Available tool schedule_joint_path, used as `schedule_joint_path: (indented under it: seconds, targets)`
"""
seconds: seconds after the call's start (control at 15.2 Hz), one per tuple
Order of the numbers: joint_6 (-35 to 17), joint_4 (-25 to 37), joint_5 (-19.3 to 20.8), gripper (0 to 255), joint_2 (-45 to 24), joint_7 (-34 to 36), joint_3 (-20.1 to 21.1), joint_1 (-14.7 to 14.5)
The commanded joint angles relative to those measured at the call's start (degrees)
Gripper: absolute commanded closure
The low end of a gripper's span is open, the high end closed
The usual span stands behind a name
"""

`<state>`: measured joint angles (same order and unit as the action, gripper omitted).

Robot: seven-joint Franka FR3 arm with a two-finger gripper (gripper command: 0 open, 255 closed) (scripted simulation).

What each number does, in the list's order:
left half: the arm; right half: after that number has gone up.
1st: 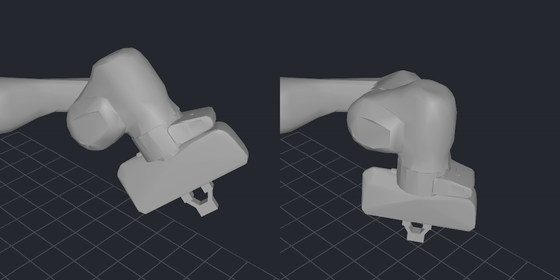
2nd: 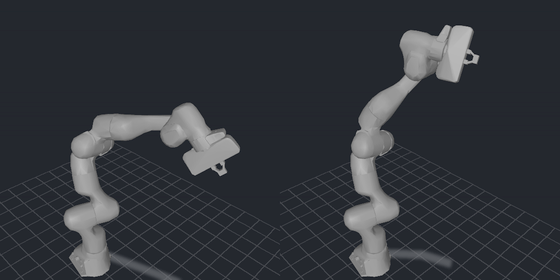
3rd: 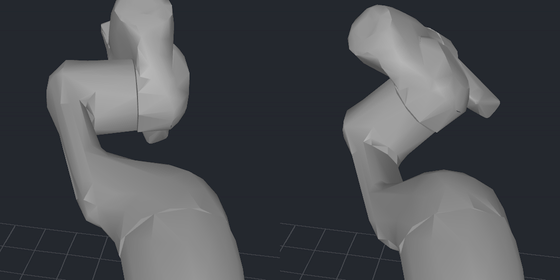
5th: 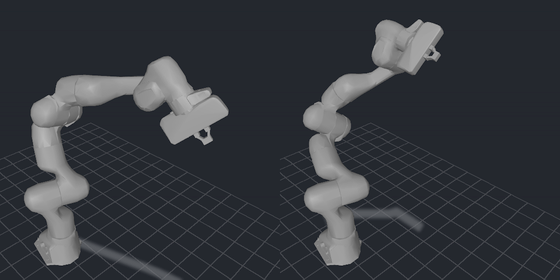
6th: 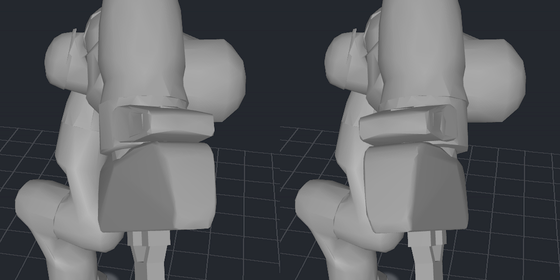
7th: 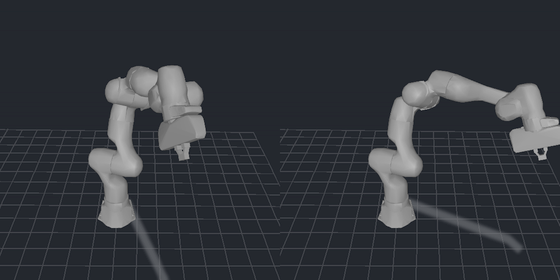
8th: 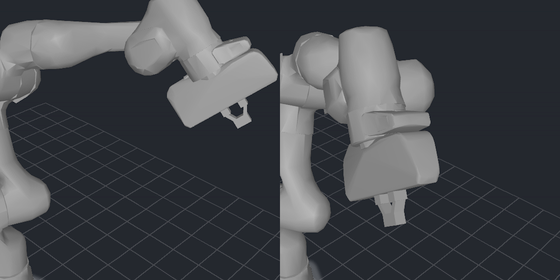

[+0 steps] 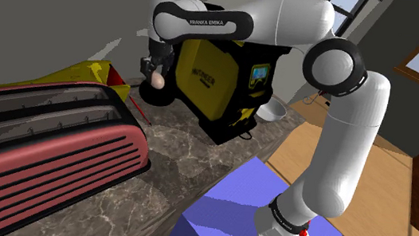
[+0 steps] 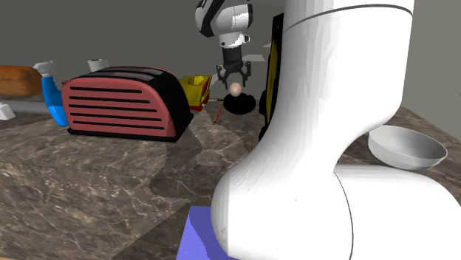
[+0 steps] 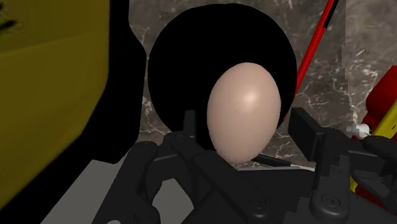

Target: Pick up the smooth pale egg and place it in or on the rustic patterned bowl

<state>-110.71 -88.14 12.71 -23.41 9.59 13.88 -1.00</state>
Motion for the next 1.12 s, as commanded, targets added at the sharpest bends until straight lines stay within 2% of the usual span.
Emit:
schedule_joint_path:
  seconds: [0.0, 0.26, 0.53, 1.06]
  targets:
    - [-0.01, 0.00, 0.00, 0, 0.00, 0.00, 0.00, 0.00]
    - [-0.01, 0.00, 0.00, 0, 0.01, 0.00, 0.00, 0.00]
    - [6.70, 5.66, -0.56, 0, 1.08, -0.51, 0.40, -0.58]
    - [6.70, 5.66, -0.56, 0, 1.08, -0.51, 0.40, -0.58]
